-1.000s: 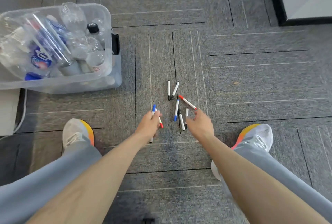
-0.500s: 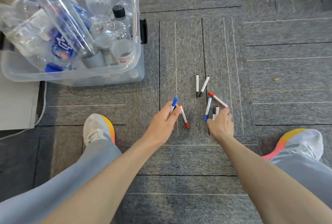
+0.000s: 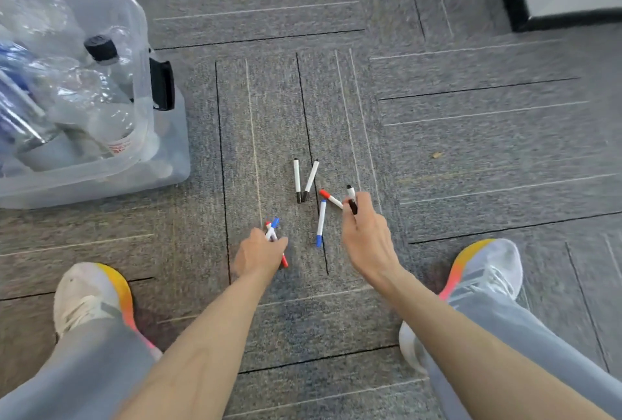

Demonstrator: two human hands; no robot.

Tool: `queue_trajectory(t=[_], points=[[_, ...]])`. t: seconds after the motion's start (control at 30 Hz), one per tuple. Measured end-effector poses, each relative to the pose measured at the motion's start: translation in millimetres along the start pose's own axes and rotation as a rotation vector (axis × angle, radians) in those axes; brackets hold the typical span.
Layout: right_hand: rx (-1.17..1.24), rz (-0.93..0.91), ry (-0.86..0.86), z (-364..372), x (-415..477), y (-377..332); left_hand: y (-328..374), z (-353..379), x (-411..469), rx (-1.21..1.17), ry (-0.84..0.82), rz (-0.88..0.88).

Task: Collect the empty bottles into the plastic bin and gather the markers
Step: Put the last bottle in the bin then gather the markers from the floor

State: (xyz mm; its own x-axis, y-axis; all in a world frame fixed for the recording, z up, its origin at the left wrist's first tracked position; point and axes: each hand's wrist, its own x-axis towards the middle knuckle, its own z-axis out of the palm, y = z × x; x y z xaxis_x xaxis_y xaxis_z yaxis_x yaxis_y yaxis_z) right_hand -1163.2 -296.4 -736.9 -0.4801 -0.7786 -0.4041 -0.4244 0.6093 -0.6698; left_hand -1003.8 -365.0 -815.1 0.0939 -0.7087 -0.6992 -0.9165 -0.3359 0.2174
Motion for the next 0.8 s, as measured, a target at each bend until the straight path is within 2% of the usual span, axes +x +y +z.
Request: queue_trajectory(t=[0.1,0.2,0.3,0.47,0.63,0.8], points=[[0.125,-0.122,0.074,-30,0,-17,12,13,0,0.025,0.033,0.001],[0.177,-0.128,0.113,-47,-4,-15,18,12,-4,0.042,0.024,-0.008],[0.15,-0.124,0.124,-54,-17,-6,24,1,-14,-0.016,0.015,0.059],[0.073,-0.123,0.12,-51,-46,1,32,-20,-50,-0.262,0.003,0.25],[-0.001,-0.07,0.147,-24,-52,-7,17,-49,-84,-0.556,0.019,0.344],[-0.076,0.074,0.125,21,-29,-4,10,-81,-102,-0.647,0.057,0.448]])
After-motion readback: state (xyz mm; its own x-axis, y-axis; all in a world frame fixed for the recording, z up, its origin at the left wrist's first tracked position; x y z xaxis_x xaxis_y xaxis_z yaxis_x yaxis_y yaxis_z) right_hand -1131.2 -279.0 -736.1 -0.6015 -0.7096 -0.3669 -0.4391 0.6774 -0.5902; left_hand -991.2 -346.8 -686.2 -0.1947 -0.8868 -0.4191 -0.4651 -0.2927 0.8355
